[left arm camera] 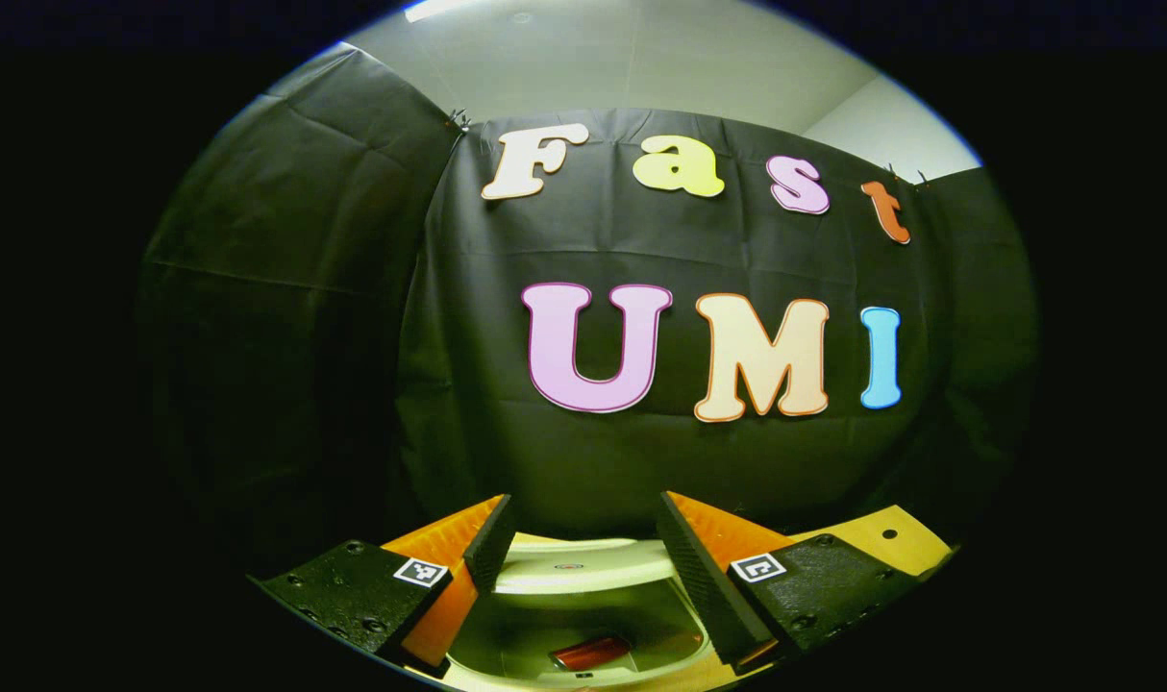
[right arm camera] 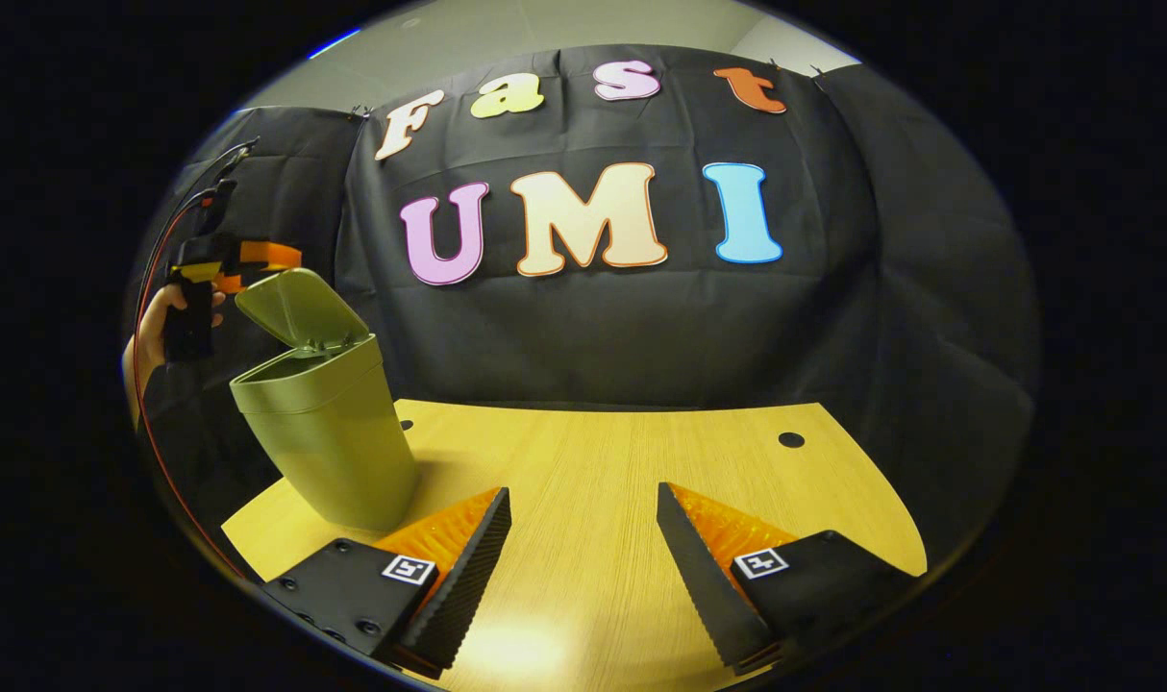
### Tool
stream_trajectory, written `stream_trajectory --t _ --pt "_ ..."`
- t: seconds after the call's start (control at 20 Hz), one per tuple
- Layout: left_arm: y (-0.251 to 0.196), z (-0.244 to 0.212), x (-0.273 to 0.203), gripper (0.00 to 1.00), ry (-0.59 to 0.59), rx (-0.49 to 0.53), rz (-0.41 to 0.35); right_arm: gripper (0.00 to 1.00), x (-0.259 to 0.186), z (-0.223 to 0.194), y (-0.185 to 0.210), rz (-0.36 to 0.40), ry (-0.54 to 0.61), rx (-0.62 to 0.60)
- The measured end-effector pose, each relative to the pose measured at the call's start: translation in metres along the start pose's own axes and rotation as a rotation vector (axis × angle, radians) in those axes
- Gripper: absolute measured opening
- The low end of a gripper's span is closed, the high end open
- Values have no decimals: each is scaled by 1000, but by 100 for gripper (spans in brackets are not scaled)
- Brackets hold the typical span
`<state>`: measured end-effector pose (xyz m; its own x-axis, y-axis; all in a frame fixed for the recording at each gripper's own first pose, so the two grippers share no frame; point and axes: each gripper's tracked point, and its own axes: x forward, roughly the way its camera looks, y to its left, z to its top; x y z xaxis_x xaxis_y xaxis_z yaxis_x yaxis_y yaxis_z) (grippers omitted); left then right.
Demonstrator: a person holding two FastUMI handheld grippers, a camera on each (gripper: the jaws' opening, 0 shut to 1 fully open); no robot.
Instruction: Press the lid of the desktop garbage bin to open it, pick up the crumpled paper on the desktop and throw it into the bin, then pick up the pop can on the desktop and drop it into the bin, and finally close the garbage bin lid.
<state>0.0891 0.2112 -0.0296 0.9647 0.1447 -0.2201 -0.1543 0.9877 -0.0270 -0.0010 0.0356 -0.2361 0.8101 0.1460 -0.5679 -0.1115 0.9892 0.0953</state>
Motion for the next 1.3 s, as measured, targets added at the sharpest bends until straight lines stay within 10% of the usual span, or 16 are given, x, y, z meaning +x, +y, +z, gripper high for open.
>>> stream_trajectory --t 0.55,0.65,1.05,1.3 --pt "-4 -113 -32 92 263 -21 8 97 0 -11 13 38 30 -45" --pt "-6 -111 -32 93 216 87 7 97 -1 -12 15 40 30 -40" --pt "-12 -104 -25 90 159 6 -27 97 -6 0 25 59 -15 -27" --pt "-67 -35 -51 90 -74 -18 -143 97 -29 62 10 17 -175 -12"
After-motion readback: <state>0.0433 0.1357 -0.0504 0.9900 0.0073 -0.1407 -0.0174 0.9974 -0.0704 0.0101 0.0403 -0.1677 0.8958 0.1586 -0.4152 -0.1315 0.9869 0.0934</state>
